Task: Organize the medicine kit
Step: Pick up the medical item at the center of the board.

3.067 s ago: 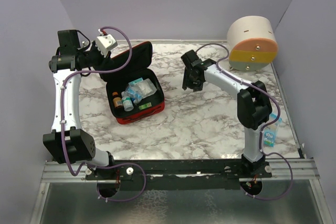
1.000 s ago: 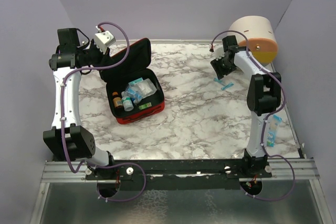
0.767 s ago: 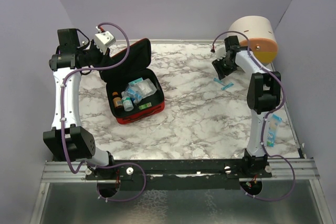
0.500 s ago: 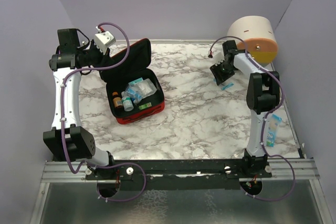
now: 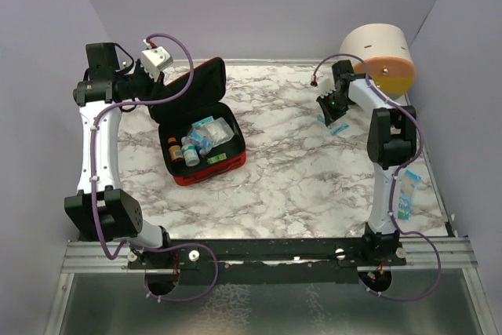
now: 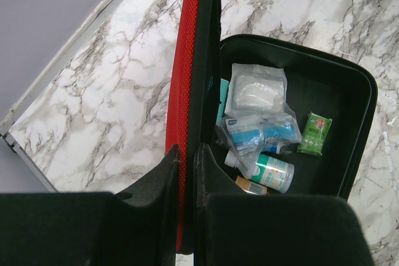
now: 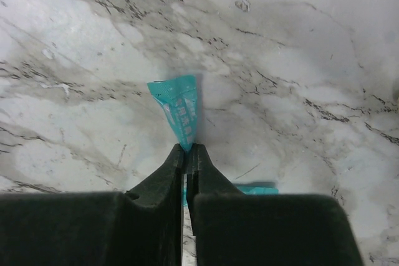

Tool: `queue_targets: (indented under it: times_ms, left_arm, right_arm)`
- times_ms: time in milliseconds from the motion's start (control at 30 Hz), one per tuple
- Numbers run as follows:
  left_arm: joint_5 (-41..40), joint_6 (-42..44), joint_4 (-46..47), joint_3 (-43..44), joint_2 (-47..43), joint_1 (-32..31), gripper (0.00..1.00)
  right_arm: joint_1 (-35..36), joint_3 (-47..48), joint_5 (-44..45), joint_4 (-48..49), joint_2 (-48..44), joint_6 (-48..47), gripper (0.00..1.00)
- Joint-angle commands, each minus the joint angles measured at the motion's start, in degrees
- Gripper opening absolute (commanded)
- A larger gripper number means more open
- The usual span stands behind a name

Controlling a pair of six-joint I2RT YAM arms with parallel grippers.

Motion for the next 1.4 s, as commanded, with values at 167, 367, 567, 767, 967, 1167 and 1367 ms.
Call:
queue_targets:
  times_ms: [167,367,567,767,967,1167,1367]
  left_arm:
    - [-4.42,0.3,-3.59,-1.52,1.85,-0.11,0.0]
    - [-5.3,-0.27,-3.59,-2.21,1.58,-0.14,0.0]
    - [-5.62,-0.33,-3.59,-2.5,1.29,-0.14,0.0]
    - [-5.69,-0.06,-3.59,-2.46,1.21,-0.16,0.0]
    - [-5.65,0.18,-3.6,-2.5,1.39,-0.13,0.0]
    - [-5.65,0.21,-3.59,-2.68,1.3,-0.09,0.0]
    - [-5.69,-0.42,-3.59,-3.27,1.02,-0.13,0.0]
  right_arm:
    - [3.99,8.45,-11.83,-0.71,-6.43,7.05,0.01]
    - [15.31,16.51,-16.08,1.86,-9.06,14.34,0.01]
    - [23.75,21.95,-18.26,9.27,-7.96,22.69,0.01]
    - [26.59,26.15,-23.08,14.36,-6.73,28.41,0.01]
    - [29.15,27.12,-26.25,13.97,-6.38,32.42,0.01]
    - [29.92,20.31,-30.19,28.23,-7.28,51.35,0.01]
    - [31.0,11.58,-28.13,41.78,-8.43,69.04,0.01]
